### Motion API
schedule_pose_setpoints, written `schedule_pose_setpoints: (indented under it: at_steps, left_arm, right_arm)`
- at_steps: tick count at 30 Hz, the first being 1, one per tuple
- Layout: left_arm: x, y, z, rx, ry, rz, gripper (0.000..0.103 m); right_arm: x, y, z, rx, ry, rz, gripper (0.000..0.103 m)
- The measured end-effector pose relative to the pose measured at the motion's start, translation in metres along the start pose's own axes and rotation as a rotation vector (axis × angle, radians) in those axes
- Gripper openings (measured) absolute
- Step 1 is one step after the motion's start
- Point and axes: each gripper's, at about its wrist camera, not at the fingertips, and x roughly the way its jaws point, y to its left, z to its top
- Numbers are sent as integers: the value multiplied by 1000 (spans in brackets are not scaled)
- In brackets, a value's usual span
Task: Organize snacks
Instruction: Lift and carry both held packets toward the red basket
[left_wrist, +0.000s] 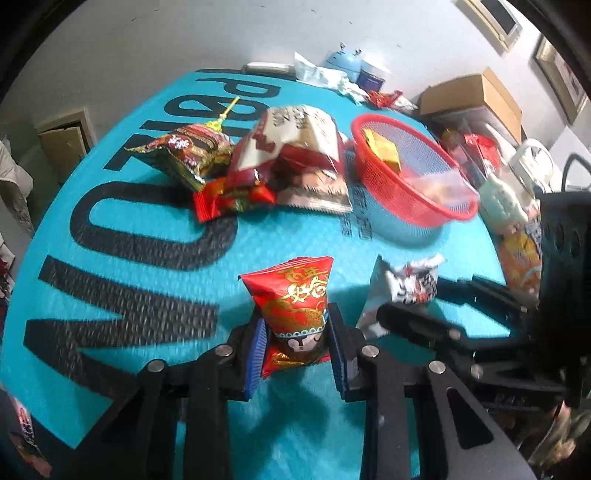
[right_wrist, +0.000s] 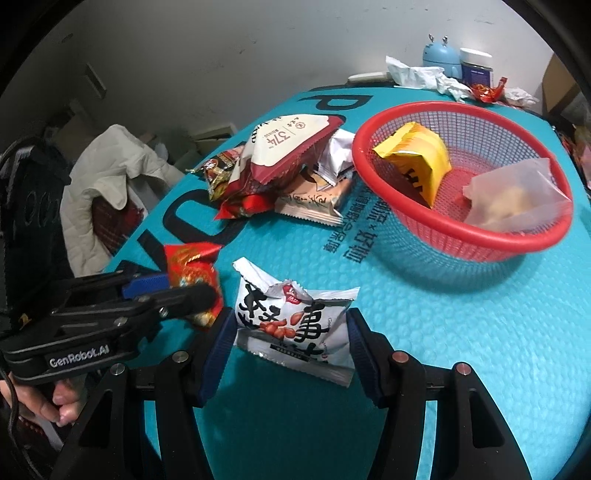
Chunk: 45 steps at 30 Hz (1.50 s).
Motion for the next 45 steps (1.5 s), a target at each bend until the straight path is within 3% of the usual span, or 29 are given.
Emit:
schedule_pose_setpoints:
  at_steps: [13,25,27,29,31,36,40,45]
  left_arm:
    - [23,-7,-6,33,70,-5,30]
    - [32,-17,0,64,6,51,30]
    - [32,-16,0,57,0,46,30]
    - [31,-16,1,53,3,41,30]
    - [30,-15,0,48,5,37,30]
    - [27,-12,-2,25,10,20,30]
    - [22,-12,-3,24,-1,23,30]
    - [14,-10,-4,3,-12,15,30]
  right_arm:
    - [2,-7,-9,10,31,-19,60]
    - [4,-8,-11,-8,33,-15,62]
    - [3,-8,-11,-7,27,-22,59]
    - [3,-9,-11,-5,27,-28,42]
    - [1,-11,-10,4,20,-34,37]
    - [-3,-16,-10,26,3,-9,34]
    - [-7,-13,-10,14,-18,-9,23]
    - [-13,-9,-9,0,-38,8,21]
